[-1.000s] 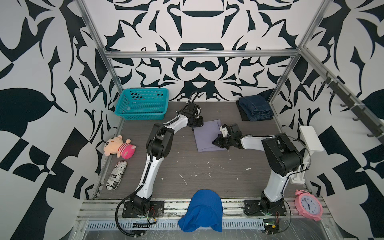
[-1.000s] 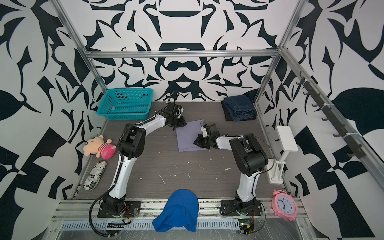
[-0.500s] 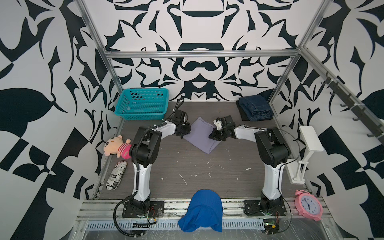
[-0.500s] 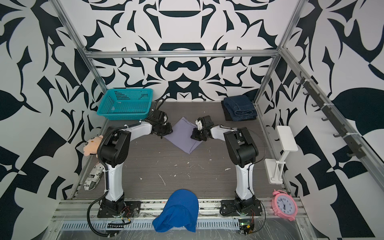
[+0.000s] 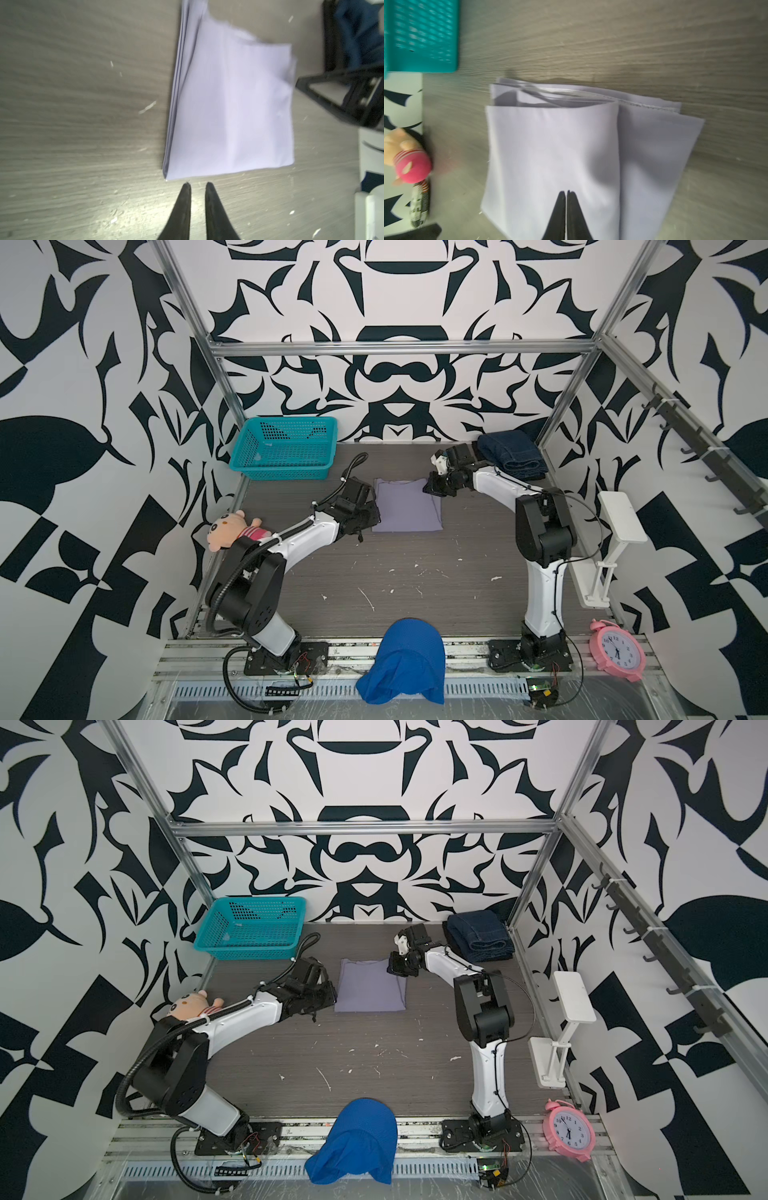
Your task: Fold and stack the skirts
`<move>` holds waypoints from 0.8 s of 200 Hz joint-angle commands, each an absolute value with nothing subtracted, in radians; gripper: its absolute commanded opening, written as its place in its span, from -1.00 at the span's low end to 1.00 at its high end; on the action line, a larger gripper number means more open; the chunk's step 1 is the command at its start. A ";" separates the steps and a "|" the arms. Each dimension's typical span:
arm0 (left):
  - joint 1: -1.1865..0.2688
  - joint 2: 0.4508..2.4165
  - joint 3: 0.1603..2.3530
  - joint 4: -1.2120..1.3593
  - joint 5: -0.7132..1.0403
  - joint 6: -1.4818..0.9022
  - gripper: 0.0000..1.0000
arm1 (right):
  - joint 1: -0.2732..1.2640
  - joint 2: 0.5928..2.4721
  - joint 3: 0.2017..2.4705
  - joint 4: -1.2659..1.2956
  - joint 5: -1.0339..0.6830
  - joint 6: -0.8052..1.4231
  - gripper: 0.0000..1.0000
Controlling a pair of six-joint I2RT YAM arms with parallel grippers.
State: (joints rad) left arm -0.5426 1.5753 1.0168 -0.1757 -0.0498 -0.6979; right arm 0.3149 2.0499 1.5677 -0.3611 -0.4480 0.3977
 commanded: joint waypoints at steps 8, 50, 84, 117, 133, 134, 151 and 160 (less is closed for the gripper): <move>-0.537 1.637 1.161 -0.068 -0.024 -0.528 -0.58 | 0.319 1.929 1.484 -0.229 -0.541 0.508 -0.79; -0.502 1.984 1.452 -0.045 0.125 -0.446 -0.65 | 0.315 1.996 1.452 -0.136 -0.505 0.586 -0.81; -0.477 2.134 1.546 -0.057 0.150 -0.446 -0.66 | 0.312 2.060 1.469 -0.138 -0.486 0.574 -0.81; -0.435 2.210 1.551 -0.050 0.154 -0.456 -0.66 | 0.302 2.114 1.472 -0.129 -0.471 0.575 -0.82; -0.413 2.204 1.524 -0.045 0.137 -0.454 -0.66 | 0.300 2.124 1.470 -0.128 -0.463 0.571 -0.83; -0.412 2.203 1.521 -0.045 0.136 -0.454 -0.66 | 0.300 2.125 1.470 -0.128 -0.462 0.571 -0.83; -0.392 2.169 1.470 -0.027 0.102 -0.451 -0.65 | 0.298 2.131 1.467 -0.142 -0.441 0.559 -0.83; -0.379 2.150 1.447 -0.020 0.088 -0.447 -0.64 | 0.293 2.131 1.462 -0.141 -0.439 0.557 -0.83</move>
State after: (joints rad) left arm -0.4191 2.2028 1.5085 -0.0181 0.1410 -0.4637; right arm 0.3038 2.1551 1.4666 -0.1581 -0.4740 0.5697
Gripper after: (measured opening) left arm 0.175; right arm 0.087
